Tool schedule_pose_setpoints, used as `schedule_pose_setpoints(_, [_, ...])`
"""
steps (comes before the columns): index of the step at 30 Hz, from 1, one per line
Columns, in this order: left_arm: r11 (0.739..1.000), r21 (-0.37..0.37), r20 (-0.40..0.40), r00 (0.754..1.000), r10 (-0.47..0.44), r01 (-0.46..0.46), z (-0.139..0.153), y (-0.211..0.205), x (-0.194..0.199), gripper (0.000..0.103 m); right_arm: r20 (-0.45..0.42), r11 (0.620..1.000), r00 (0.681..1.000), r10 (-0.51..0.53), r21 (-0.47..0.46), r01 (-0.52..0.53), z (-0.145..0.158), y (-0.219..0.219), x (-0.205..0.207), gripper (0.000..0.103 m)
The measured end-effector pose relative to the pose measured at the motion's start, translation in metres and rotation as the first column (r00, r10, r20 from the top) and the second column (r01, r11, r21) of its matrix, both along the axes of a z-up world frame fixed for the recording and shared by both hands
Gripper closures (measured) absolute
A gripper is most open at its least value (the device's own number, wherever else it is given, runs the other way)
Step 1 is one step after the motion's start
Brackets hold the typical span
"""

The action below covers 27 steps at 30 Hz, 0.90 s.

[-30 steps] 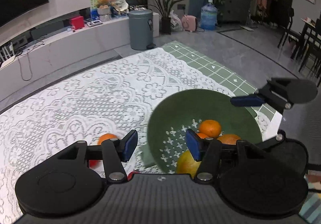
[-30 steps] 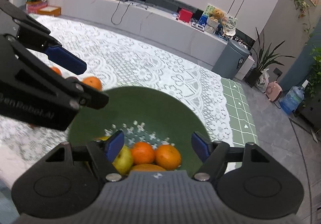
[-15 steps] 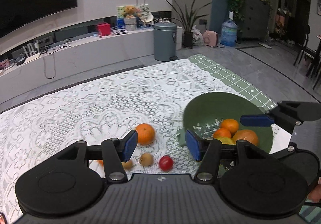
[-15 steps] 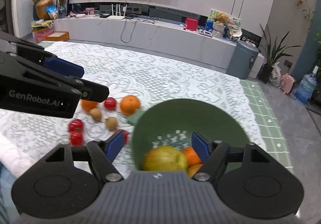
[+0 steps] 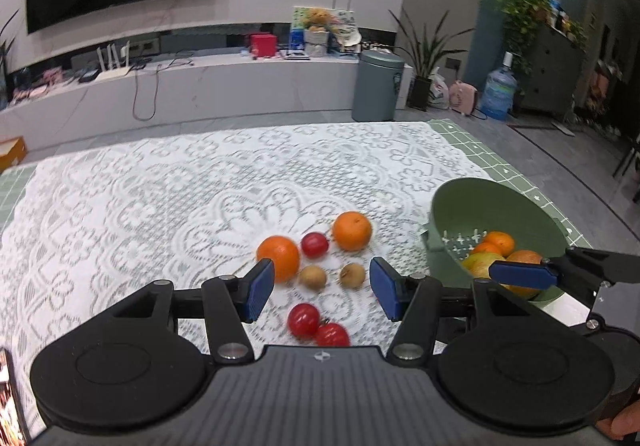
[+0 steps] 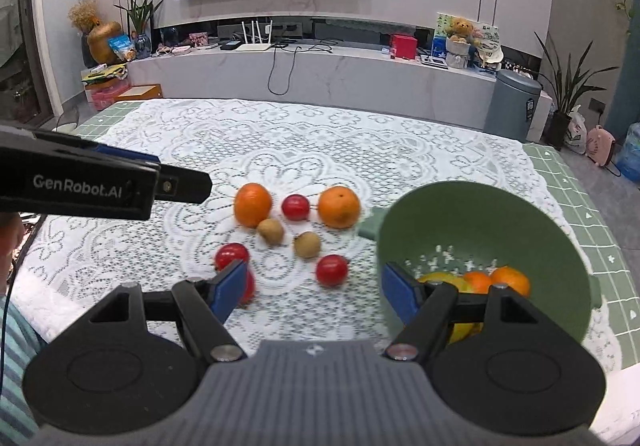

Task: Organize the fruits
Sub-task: 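Move both open tools from the colander to the fruit cluster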

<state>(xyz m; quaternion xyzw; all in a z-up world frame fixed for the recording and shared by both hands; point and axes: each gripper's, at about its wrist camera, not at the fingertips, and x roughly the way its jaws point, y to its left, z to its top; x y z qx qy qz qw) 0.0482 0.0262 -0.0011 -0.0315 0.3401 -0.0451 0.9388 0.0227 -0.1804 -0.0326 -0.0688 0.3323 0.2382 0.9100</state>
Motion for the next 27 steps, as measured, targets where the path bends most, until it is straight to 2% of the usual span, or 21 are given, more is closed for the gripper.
schedule_pose_setpoints(6, [0.998,-0.029,-0.011,0.999,0.046,-0.047,-0.015,0.018,-0.011,0.038,0.05,1.0,0.999,0.0,0.003,0.0,-0.006,0.013,-0.008,0.031])
schedule_pose_setpoints(14, [0.995,-0.076,-0.029,0.998,0.059,-0.061,-0.028,0.034,-0.015,0.038,0.104,0.997,0.994,0.037,-0.077,-0.029,-0.013,0.03,-0.013,0.032])
schedule_pose_setpoints(20, [0.993,-0.103,-0.033,0.998,0.048,-0.051,-0.032,0.039,-0.007,0.038,0.083,0.995,0.996,0.045,-0.098,-0.037,-0.017,0.036,0.0,0.032])
schedule_pose_setpoints(27, [0.994,-0.105,-0.061,0.998,0.033,-0.04,-0.035,0.042,0.014,0.039,0.072,0.992,0.995,0.065,-0.115,-0.057,-0.015,0.042,0.029,0.042])
